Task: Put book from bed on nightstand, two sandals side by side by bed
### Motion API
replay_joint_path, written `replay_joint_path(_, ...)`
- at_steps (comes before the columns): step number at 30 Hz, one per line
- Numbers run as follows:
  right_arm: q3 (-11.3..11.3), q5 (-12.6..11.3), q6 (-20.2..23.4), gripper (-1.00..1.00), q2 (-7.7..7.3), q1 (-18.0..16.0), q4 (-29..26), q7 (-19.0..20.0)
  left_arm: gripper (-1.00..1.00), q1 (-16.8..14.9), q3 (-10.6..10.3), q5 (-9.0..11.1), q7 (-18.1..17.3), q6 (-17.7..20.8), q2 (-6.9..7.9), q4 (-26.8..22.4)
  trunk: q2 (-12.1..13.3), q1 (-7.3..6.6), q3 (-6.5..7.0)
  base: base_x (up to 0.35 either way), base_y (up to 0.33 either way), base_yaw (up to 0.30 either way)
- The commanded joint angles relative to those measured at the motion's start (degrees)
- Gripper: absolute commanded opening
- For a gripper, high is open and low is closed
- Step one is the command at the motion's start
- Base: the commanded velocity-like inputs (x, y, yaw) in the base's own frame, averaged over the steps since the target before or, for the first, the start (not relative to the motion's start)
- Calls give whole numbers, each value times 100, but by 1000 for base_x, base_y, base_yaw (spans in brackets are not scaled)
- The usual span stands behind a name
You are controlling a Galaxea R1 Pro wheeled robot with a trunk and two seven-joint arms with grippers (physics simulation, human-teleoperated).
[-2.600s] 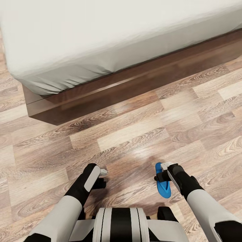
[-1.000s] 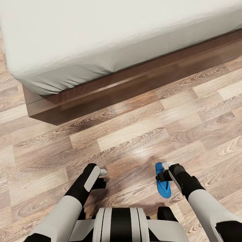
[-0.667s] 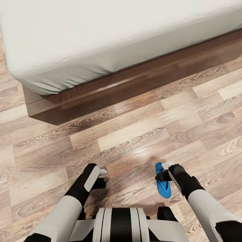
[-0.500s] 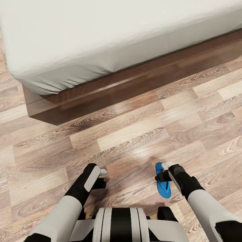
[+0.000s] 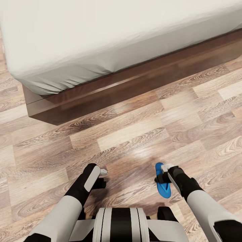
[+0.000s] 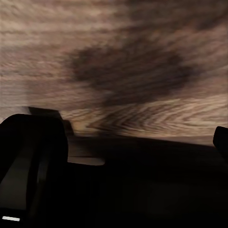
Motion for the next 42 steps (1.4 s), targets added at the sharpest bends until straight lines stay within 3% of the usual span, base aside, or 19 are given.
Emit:
replay_joint_path(1, 27, 44, 24, 100, -6, -1, -8, 34, 100, -1, -7, 53, 56, 11, 0, -5, -1, -1, -3, 0, 0, 0)
replay_joint_path(17, 17, 41, -377, 100, -44, -84, 458, 29, 100, -1, -7, 53, 51, 11, 0, -5, -1, -1, -3, 0, 0, 0)
replay_joint_path(42, 10, 55, -529, 100, -77, -146, 512, 23, 100, -1, -7, 53, 31, 11, 0, -5, -1, -1, -3, 0, 0, 0)
